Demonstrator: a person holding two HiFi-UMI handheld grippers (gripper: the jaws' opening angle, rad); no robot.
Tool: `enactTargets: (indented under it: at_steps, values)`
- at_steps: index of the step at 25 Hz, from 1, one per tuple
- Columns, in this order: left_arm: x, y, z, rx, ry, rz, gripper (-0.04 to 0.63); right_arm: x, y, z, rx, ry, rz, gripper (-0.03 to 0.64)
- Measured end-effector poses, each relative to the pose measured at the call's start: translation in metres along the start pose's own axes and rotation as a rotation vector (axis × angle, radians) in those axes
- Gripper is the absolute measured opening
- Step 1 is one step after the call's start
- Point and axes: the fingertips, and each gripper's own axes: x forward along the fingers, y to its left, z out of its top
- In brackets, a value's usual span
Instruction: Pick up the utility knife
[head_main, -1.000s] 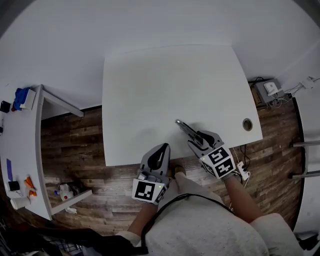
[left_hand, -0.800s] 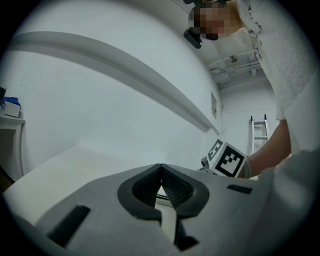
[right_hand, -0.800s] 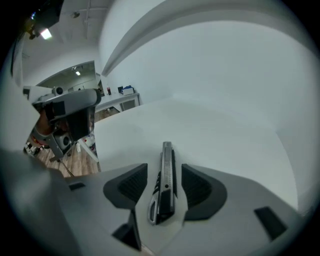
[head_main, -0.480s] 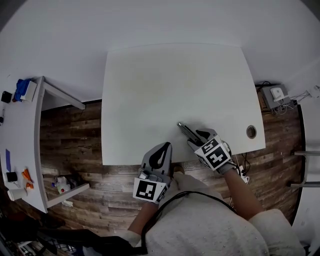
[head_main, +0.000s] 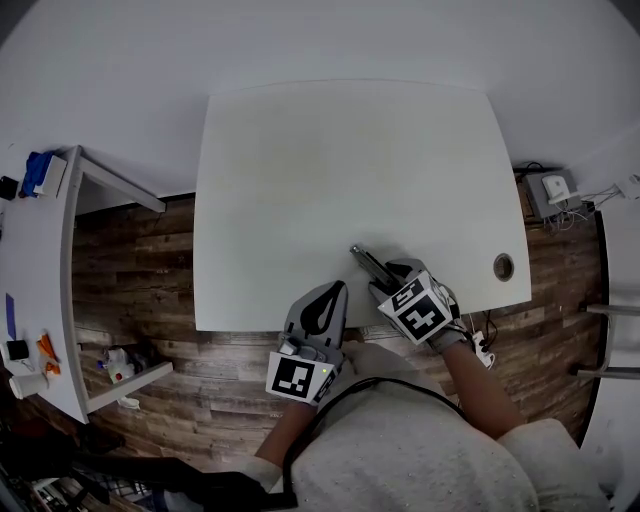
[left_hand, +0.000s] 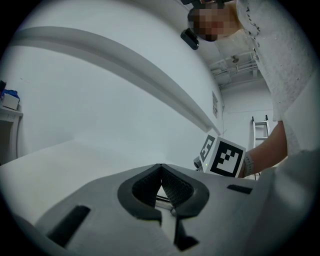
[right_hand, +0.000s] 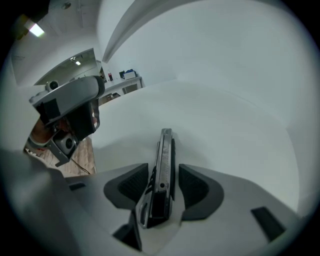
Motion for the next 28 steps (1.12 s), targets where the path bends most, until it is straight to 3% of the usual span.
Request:
enactTargets:
  at_steps: [5, 8, 19, 28]
  values:
    - [0.003, 0.002, 0.001, 0.0, -0.009, 0.012, 0.008, 0.006, 0.005, 0.003, -0.075, 0.189, 0.046, 0.175]
    - [0.002, 0.004, 0.003, -0.002, -0.024, 0.019, 0.008, 0.007, 0.006, 0.009, -0.104, 0.227, 0.072, 0.161]
    - [-0.008, 0.014, 0.002, -0.036, -0.038, 0.065, 0.008, 0.002, 0.011, 0.004, -0.153, 0.156, 0.059, 0.132]
    - [-0.012, 0.015, 0.003, -0.045, -0.037, 0.072, 0.008, -0.007, 0.009, 0.012, -0.098, 0.068, 0.054, 0.132]
